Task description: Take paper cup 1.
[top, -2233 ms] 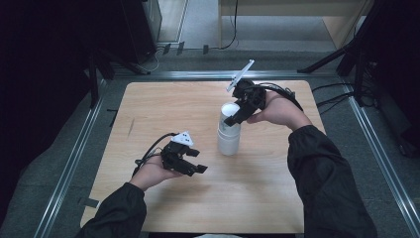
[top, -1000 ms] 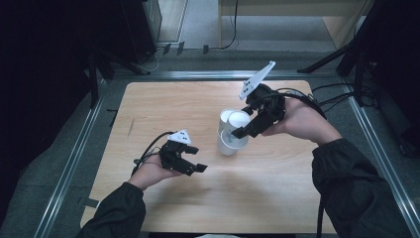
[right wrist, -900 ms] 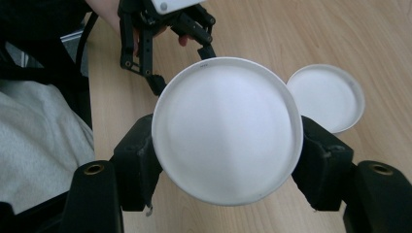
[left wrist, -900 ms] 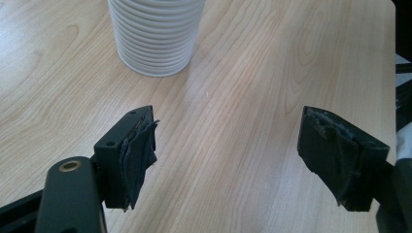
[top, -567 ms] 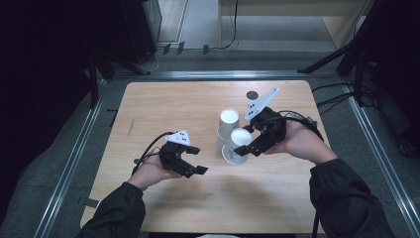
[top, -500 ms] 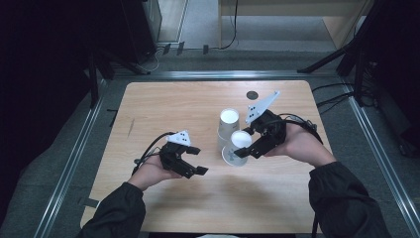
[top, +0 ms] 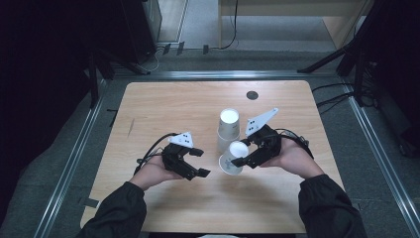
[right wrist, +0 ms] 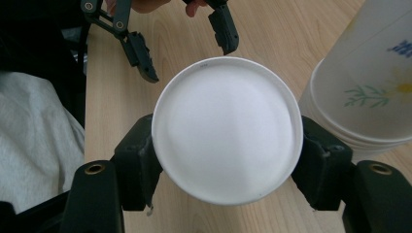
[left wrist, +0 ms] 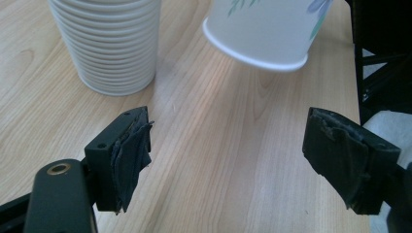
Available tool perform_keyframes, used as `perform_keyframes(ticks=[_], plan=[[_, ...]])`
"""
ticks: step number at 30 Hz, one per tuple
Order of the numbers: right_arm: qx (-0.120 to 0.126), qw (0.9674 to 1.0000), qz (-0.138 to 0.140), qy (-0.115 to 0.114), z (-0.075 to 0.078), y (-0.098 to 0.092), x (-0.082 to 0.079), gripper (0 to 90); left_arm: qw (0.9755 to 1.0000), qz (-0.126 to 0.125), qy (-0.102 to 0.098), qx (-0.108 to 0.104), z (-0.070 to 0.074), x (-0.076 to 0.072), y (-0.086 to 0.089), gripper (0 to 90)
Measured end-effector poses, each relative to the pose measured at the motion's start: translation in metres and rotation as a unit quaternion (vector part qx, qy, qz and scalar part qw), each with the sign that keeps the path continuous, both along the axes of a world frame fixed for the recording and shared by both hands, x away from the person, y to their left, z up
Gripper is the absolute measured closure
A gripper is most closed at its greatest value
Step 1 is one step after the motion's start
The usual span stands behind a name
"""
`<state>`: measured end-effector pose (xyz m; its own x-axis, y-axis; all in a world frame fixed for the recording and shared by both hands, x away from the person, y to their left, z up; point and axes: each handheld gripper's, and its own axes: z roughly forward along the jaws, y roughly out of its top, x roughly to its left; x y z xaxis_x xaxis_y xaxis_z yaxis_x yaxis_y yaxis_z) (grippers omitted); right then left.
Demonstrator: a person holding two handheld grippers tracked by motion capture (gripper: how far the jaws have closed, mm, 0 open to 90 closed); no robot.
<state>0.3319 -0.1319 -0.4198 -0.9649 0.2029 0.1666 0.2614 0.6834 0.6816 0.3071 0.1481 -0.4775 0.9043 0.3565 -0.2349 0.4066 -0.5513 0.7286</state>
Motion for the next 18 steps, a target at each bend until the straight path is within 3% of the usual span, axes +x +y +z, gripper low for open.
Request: perform_keyframes(ticks=[3, 7, 10, 18], plan=[[0.006, 1.0, -0.001, 0.002, -0.008, 0.001, -0.002, 34.6, 1.0, -0.007, 0.001, -0.005, 0.0, 0.0, -0.003, 17.9], [0.032, 0.9995, 0.003, 0.0, -0.019, 0.0, -0.005, 34.7, 0.9998, -0.017, 0.004, -0.006, -0.001, 0.002, -0.008, 18.1], [0.044, 0.999, -0.008, 0.006, -0.024, 0.0, -0.005, 34.8, 0.9997, -0.022, 0.005, -0.006, -0.003, 0.003, -0.011, 18.2], [0.061, 0.9979, -0.017, 0.012, -0.034, 0.003, -0.008, 34.8, 0.999, -0.045, -0.002, -0.006, -0.004, 0.002, -0.019, 18.3]])
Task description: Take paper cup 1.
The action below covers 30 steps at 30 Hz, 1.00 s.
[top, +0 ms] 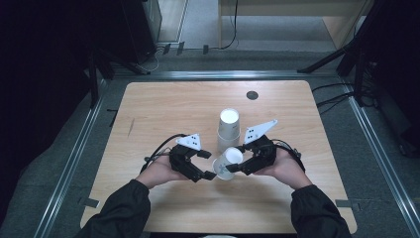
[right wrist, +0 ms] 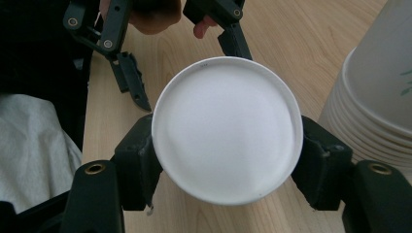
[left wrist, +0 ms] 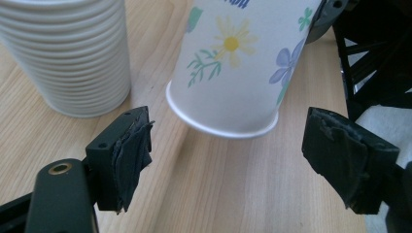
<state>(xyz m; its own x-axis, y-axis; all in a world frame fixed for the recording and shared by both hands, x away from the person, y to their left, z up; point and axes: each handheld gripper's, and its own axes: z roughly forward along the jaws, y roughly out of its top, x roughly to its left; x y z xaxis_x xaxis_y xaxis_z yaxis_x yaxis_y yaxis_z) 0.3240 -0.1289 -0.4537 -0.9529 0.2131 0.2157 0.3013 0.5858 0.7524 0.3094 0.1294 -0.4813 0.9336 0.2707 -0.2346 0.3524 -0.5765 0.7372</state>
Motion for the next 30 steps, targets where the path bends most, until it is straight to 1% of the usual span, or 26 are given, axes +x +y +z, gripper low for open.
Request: perform_keyframes(ticks=[3, 4, 8, 11, 13, 17, 18, 20, 21, 24, 25, 27, 30], plan=[[0.005, 1.0, 0.002, 0.001, 0.0, 0.0, -0.001, 34.7, 1.0, -0.005, 0.002, -0.001, -0.001, 0.0, -0.002, 18.3], [0.01, 0.9999, 0.004, 0.007, -0.001, 0.0, -0.001, 34.7, 1.0, -0.007, 0.001, 0.002, -0.002, 0.0, -0.004, 18.3], [0.01, 0.9998, 0.009, 0.013, -0.004, 0.003, -0.001, 34.7, 1.0, -0.01, -0.001, 0.0, -0.003, 0.0, -0.006, 18.7], [0.018, 0.9994, 0.015, 0.023, -0.007, 0.008, -0.001, 34.6, 0.9999, -0.015, 0.0, 0.001, -0.004, 0.0, -0.007, 20.9], [0.021, 0.9993, 0.02, 0.024, -0.007, 0.01, 0.0, 34.7, 0.9998, -0.021, -0.002, -0.001, -0.004, -0.001, -0.009, 21.5], [0.026, 0.9991, 0.021, 0.028, -0.007, 0.011, -0.001, 34.7, 0.9997, -0.024, -0.004, -0.004, -0.005, -0.001, -0.01, 21.5], [0.03, 0.9988, 0.022, 0.031, -0.007, 0.011, -0.001, 34.7, 0.9996, -0.025, -0.008, -0.006, -0.005, -0.002, -0.011, 21.4], [0.032, 0.9987, 0.022, 0.032, -0.007, 0.012, -0.001, 34.7, 0.9996, -0.027, -0.008, -0.007, -0.005, -0.002, -0.011, 21.5], [0.038, 0.9984, 0.023, 0.035, -0.006, 0.012, -0.001, 34.8, 0.9995, -0.03, -0.011, -0.006, -0.005, -0.003, -0.012, 21.5], [0.04, 0.9983, 0.024, 0.036, -0.005, 0.013, -0.001, 34.8, 0.9993, -0.033, -0.013, -0.007, -0.005, -0.003, -0.013, 21.8], [0.04, 0.9983, 0.025, 0.035, -0.005, 0.014, -0.001, 34.8, 0.9991, -0.037, -0.018, -0.007, -0.004, -0.004, -0.014, 23.8], [0.042, 0.9981, 0.027, 0.037, -0.005, 0.014, -0.001, 35.0, 0.999, -0.038, -0.021, -0.007, -0.004, -0.005, -0.014, 24.7], [0.041, 0.9981, 0.027, 0.037, -0.005, 0.014, -0.001, 35.2, 0.9986, -0.041, -0.034, -0.006, -0.003, -0.007, -0.014, 26.7]])
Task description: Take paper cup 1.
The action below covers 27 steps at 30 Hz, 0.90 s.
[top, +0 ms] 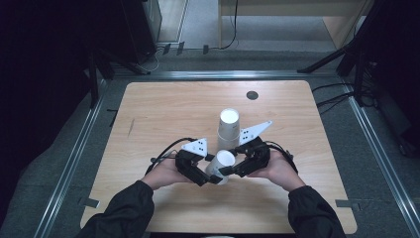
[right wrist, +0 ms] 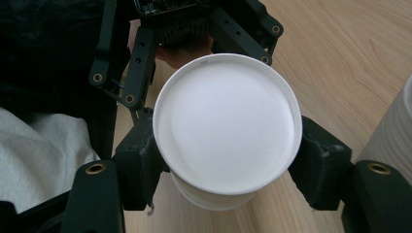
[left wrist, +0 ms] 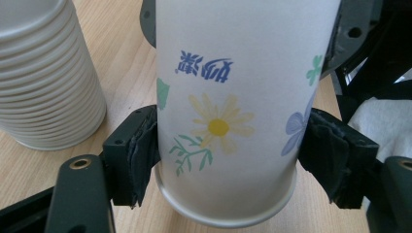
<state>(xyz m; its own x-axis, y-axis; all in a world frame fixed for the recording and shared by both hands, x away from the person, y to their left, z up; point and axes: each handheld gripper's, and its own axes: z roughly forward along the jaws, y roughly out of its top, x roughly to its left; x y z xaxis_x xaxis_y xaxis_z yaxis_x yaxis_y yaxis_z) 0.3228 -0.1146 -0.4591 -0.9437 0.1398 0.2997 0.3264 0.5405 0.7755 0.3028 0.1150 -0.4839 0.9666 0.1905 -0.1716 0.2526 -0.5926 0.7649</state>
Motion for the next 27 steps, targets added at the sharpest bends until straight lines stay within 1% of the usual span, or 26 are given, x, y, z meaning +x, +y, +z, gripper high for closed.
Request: perform_keyframes(ticks=[4, 7, 9, 10, 11, 12, 13, 14, 15, 16, 17, 18, 19, 20, 21, 22, 24, 25, 26, 27], plan=[[0.004, 1.0, -0.001, 0.0, 0.001, -0.001, 0.0, 35.3, 1.0, -0.003, -0.006, -0.003, 0.002, 0.0, 0.002, 29.1], [0.004, 1.0, -0.003, 0.003, 0.001, -0.001, 0.0, 35.2, 1.0, -0.005, -0.003, -0.004, 0.002, 0.0, 0.002, 30.6], [0.0, 1.0, -0.001, 0.008, 0.002, 0.001, -0.001, 34.7, 0.9999, -0.01, -0.002, -0.003, 0.002, -0.001, 0.003, 31.3], [-0.001, 1.0, 0.001, 0.009, 0.001, 0.001, -0.001, 34.3, 0.9999, -0.013, -0.002, 0.002, 0.003, -0.001, 0.003, 31.4], [-0.001, 1.0, 0.001, 0.009, 0.001, 0.001, -0.001, 34.3, 0.9999, -0.013, -0.002, 0.002, 0.003, -0.001, 0.003, 31.4], [0.001, 1.0, 0.004, 0.008, 0.001, 0.001, -0.001, 30.7, 0.9998, -0.017, -0.005, 0.004, 0.005, -0.001, 0.004, 31.4], [0.001, 1.0, 0.004, 0.008, 0.001, 0.001, -0.001, 30.7, 0.9998, -0.017, -0.005, 0.004, 0.005, -0.001, 0.004, 31.4], [0.0, 1.0, 0.001, 0.002, 0.001, 0.001, -0.002, 28.4, 0.9999, -0.015, -0.005, 0.003, 0.006, -0.001, 0.004, 31.4], [0.001, 1.0, -0.002, -0.002, 0.001, 0.001, -0.002, 27.9, 0.9999, -0.016, -0.003, 0.003, 0.007, -0.001, 0.005, 31.3], [0.001, 1.0, -0.006, -0.007, 0.003, 0.0, -0.003, 24.6, 0.9999, -0.014, -0.003, 0.003, 0.008, -0.001, 0.006, 31.4], [0.003, 0.9999, -0.009, -0.012, 0.003, -0.001, -0.003, 23.7, 0.9999, -0.01, 0.0, 0.008, 0.009, 0.0, 0.008, 31.4], [0.003, 0.9999, -0.009, -0.012, 0.003, -0.001, -0.003, 23.7, 0.9999, -0.01, 0.0, 0.008, 0.009, 0.0, 0.008, 31.4], [0.0, 0.9997, -0.016, -0.016, 0.004, -0.004, -0.004, 21.8, 0.9999, -0.007, 0.0, 0.014, 0.012, 0.0, 0.011, 31.5], [0.0, 0.9996, -0.019, -0.02, 0.005, -0.006, -0.004, 21.6, 0.9999, -0.007, 0.0, 0.014, 0.012, 0.0, 0.011, 31.5], [-0.001, 0.9996, -0.022, -0.019, 0.005, -0.008, -0.004, 21.6, 0.9998, -0.003, 0.005, 0.018, 0.014, 0.001, 0.014, 31.4], [-0.001, 0.9996, -0.022, -0.019, 0.005, -0.008, -0.004, 21.6, 0.9998, -0.003, 0.005, 0.018, 0.014, 0.001, 0.014, 31.5], [-0.008, 0.9994, -0.027, -0.022, 0.004, -0.011, -0.006, 22.1, 0.9995, 0.002, 0.009, 0.03, 0.017, 0.003, 0.016, 31.5], [-0.02, 0.999, -0.031, -0.026, 0.002, -0.012, -0.008, 22.4, 0.9993, 0.001, 0.009, 0.037, 0.018, 0.004, 0.016, 31.5], [-0.027, 0.9987, -0.032, -0.031, 0.001, -0.013, -0.009, 23.0, 0.9988, -0.001, 0.005, 0.05, 0.022, 0.005, 0.016, 31.5], [-0.03, 0.9984, -0.033, -0.033, 0.0, -0.013, -0.01, 23.5, 0.9985, -0.003, 0.005, 0.054, 0.023, 0.006, 0.016, 31.5]])
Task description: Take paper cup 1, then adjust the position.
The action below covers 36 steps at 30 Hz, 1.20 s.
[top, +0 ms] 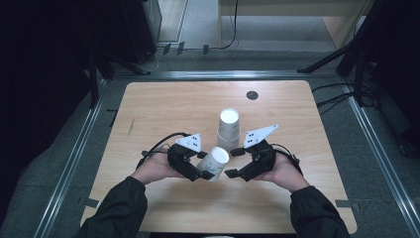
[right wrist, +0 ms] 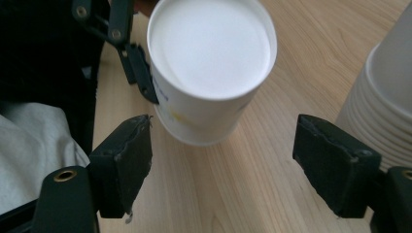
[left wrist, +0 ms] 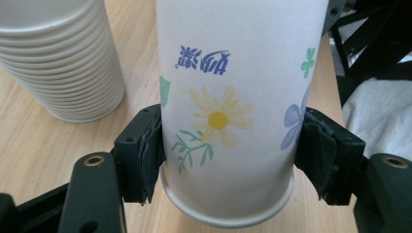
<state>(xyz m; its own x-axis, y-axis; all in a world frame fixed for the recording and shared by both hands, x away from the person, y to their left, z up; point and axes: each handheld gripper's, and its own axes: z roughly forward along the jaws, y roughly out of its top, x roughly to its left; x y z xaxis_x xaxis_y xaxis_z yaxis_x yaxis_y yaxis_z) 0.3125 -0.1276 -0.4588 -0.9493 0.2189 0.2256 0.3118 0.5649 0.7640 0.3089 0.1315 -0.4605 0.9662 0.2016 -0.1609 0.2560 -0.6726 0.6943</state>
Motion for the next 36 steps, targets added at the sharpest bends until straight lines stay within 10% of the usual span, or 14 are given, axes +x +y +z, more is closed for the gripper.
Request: perform_keyframes(ticks=[11, 36], plan=[[-0.02, 0.9993, -0.03, -0.009, -0.007, -0.01, -0.005, 25.7, 0.9977, -0.01, -0.024, 0.062, 0.027, 0.012, 0.002, 31.3], [-0.022, 0.9996, -0.003, -0.019, -0.014, 0.004, -0.003, 26.3, 0.9865, -0.056, -0.028, 0.151, 0.008, -0.001, -0.013, 31.3]])
